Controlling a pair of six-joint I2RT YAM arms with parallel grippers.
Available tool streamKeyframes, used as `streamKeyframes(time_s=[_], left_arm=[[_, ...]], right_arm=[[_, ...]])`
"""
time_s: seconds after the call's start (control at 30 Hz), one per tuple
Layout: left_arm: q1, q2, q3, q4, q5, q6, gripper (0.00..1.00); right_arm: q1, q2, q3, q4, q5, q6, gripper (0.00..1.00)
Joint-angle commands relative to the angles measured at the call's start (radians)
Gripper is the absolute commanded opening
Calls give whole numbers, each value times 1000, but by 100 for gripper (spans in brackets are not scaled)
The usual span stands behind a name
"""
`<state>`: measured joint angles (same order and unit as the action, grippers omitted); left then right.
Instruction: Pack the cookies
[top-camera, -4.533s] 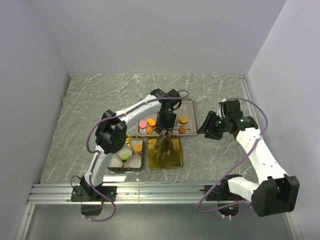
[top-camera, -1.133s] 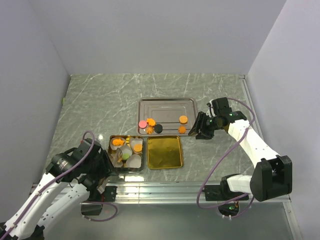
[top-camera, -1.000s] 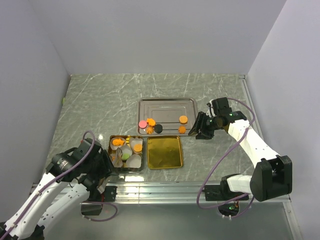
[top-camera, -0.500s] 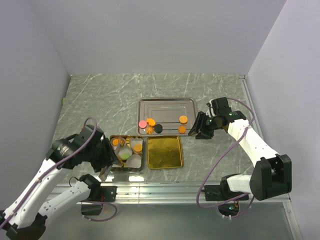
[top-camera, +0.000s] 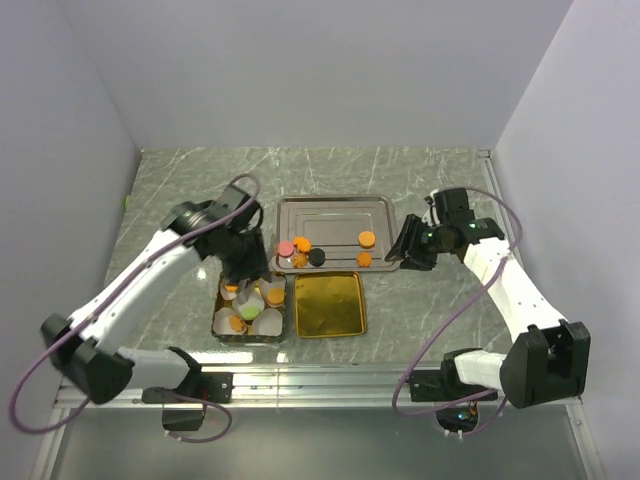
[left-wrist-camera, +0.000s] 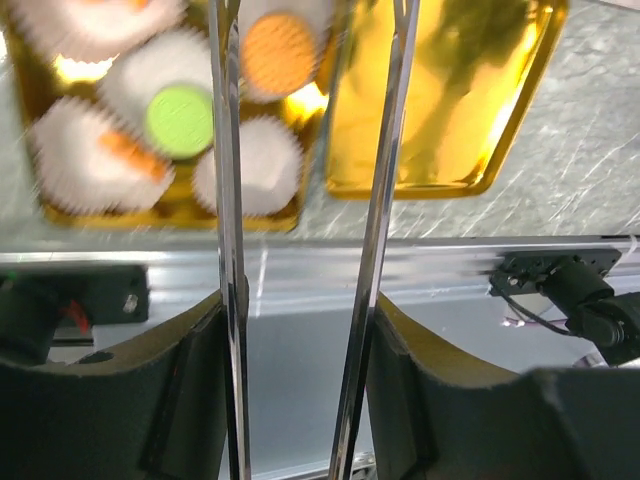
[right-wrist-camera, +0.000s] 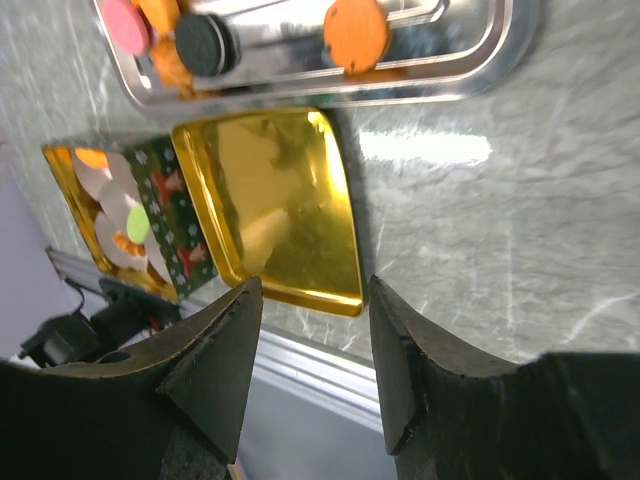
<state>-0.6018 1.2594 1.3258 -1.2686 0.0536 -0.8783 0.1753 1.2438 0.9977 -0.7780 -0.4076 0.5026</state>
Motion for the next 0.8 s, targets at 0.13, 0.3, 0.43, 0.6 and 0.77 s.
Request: streamKeyframes(time_s=[0.13, 0.3, 0.43, 0.6, 0.77], left_arm=[[-141, 320, 312, 109, 3, 107, 52], [-185, 563, 522, 167, 49, 154, 52], [-199, 714, 654, 206, 81, 208, 53], [-211, 873, 803, 175, 84, 242, 54], [-225, 940, 826, 161, 89, 272, 55]], right_arm=[[-63, -102, 48, -44, 62, 11, 56], [-79, -165, 41, -40, 95, 96, 58], [-85, -211, 42, -55, 108, 128, 59], [-92, -233, 29, -79, 105, 131, 60], [-100, -241, 7, -86, 107, 126, 61]])
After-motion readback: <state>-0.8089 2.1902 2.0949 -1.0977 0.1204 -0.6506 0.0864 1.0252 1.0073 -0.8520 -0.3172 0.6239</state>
